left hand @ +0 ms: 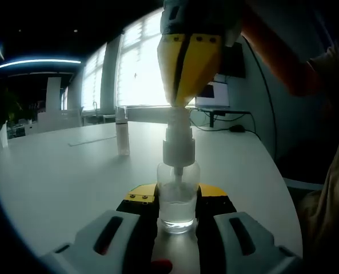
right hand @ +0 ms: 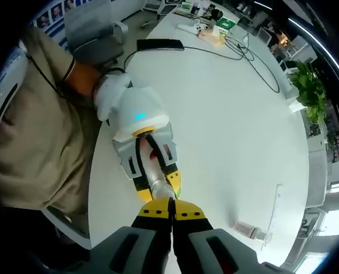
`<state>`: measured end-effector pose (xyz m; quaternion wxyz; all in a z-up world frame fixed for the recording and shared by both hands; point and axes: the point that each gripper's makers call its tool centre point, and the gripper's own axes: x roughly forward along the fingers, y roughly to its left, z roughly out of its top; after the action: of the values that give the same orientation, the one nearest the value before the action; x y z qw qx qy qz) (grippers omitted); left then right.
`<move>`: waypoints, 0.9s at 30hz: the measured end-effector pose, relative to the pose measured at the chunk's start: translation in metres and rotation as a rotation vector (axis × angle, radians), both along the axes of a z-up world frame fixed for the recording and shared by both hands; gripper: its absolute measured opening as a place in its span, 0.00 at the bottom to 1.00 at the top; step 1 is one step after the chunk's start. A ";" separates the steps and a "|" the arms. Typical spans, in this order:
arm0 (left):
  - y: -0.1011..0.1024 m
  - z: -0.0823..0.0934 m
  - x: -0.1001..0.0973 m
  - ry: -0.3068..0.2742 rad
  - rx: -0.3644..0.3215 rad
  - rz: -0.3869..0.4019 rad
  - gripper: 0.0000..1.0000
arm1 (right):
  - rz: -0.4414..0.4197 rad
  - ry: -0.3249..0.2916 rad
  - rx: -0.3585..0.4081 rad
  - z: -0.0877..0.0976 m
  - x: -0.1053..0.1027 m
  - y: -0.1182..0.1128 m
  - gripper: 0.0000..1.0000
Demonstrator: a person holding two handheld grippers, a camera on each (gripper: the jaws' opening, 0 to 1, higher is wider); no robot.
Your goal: Clamp pump bottle remove cover press pump head put on cover
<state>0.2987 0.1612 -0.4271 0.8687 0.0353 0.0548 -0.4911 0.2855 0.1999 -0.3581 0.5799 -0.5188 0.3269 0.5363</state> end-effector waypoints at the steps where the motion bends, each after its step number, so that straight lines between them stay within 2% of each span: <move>1: 0.000 0.000 0.000 0.000 0.000 0.000 0.16 | -0.001 -0.002 0.007 0.000 0.000 0.000 0.00; 12: 0.000 0.000 0.000 0.003 -0.002 0.001 0.16 | -0.016 0.016 0.106 0.002 0.000 -0.001 0.00; 27: 0.000 0.000 0.000 0.002 -0.002 0.000 0.16 | 0.000 0.015 0.078 0.002 0.000 0.000 0.00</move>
<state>0.2990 0.1617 -0.4273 0.8687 0.0340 0.0554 -0.4911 0.2860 0.1999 -0.3565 0.5973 -0.4916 0.3104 0.5525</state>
